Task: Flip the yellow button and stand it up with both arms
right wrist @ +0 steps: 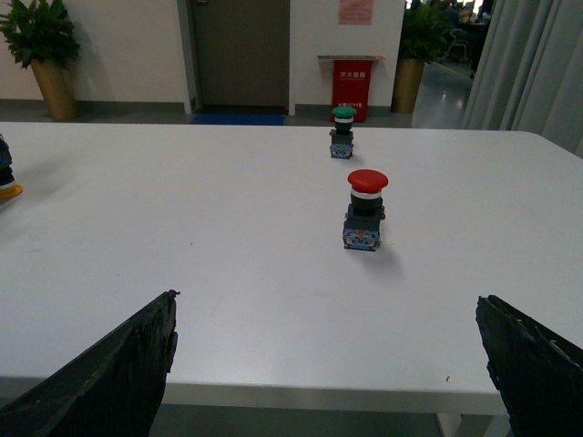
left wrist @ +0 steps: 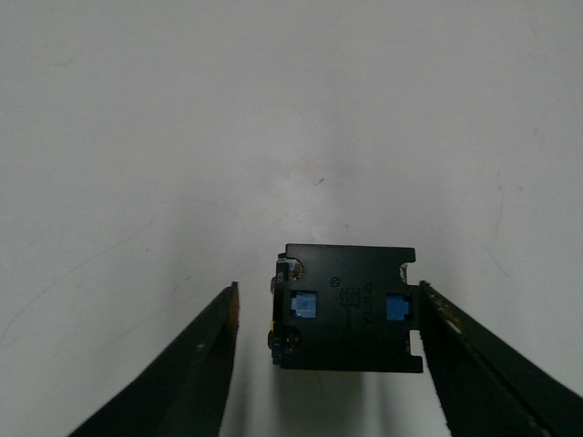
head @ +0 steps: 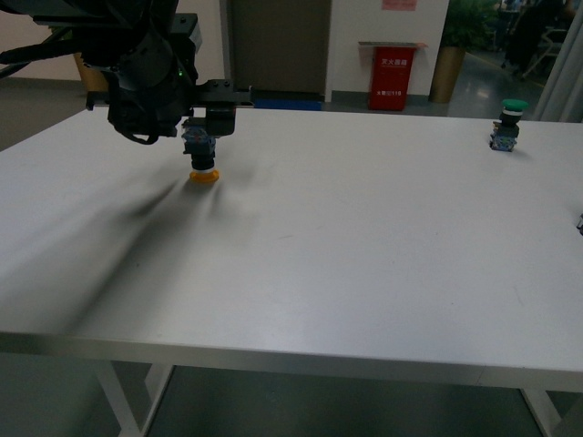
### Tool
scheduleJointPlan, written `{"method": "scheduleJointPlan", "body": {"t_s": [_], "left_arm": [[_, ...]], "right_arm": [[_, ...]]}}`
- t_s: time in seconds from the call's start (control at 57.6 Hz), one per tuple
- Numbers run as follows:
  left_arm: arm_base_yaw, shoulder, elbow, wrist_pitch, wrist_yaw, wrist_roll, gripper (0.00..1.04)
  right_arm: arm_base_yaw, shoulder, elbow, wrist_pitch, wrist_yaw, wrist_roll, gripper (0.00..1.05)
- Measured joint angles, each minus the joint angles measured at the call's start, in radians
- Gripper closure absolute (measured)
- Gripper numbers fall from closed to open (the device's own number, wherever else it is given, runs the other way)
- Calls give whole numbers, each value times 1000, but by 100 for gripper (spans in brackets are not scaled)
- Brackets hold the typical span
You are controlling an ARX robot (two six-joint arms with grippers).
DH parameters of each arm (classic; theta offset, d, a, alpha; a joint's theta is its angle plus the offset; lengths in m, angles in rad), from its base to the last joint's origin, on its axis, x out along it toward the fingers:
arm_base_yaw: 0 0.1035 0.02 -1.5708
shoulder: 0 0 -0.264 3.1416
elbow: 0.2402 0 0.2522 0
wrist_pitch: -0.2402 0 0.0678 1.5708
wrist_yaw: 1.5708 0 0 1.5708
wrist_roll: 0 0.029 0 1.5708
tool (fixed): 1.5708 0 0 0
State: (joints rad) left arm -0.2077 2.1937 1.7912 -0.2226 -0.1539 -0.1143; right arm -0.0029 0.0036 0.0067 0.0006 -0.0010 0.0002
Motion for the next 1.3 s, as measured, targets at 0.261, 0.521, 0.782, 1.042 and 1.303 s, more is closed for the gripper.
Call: {"method": "scheduleJointPlan", "body": {"t_s": [0.261,0.521,0.782,1.042,1.303], "left_arm": [[0,7,0,30,8,-1,68],[-5,-80,-106,222,162,-117,68],[-31,-248,-204,459,502,-438,68],[-85,-221,-289,752,735,-844,68],[-154,-161,-377,1143,887,-1156,68]], "right_arm": [[0,0,0,0,0,0,7],[0,0,0,0,0,0,7],[0,0,0,0,0,0,7],[0,0,0,0,0,0,7],[0,0,0,0,0,0,7]]}}
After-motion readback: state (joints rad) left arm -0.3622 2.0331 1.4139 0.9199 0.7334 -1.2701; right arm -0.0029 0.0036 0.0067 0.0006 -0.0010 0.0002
